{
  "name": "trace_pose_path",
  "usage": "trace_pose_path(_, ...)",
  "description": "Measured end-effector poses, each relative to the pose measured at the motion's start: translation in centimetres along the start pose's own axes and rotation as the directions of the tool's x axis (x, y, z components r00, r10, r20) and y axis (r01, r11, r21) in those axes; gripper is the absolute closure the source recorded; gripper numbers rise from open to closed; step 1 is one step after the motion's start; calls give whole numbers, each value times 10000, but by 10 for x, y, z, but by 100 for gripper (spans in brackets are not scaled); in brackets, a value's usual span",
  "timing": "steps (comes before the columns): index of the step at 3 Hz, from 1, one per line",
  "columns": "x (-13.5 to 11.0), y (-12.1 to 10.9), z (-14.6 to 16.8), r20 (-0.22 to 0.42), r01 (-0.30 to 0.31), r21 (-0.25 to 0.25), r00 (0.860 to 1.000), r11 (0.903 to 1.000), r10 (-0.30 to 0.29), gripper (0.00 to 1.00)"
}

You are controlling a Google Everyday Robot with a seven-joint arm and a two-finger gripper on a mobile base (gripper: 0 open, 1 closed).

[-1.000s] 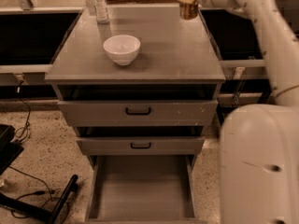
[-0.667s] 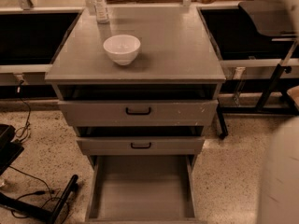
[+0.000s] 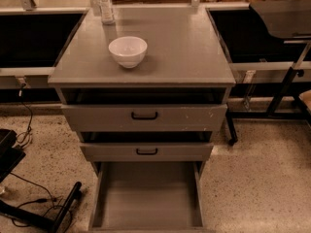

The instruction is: Place orange can into bottom drawer

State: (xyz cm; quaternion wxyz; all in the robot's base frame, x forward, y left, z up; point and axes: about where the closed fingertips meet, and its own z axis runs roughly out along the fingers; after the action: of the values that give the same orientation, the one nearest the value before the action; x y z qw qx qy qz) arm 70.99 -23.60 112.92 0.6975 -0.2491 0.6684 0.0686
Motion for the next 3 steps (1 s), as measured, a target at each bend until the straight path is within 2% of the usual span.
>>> trace_pose_path(1, 66, 40, -35, -775, -576, -727, 9956, 9957, 519, 100)
trace_pose_path(2, 155, 82, -51, -1407, -1524, -1594, 9814, 9754, 1304, 100)
trace_pose_path(3, 227, 109, -51, -1351, -2215, -2300, 9716, 9476, 1943, 100)
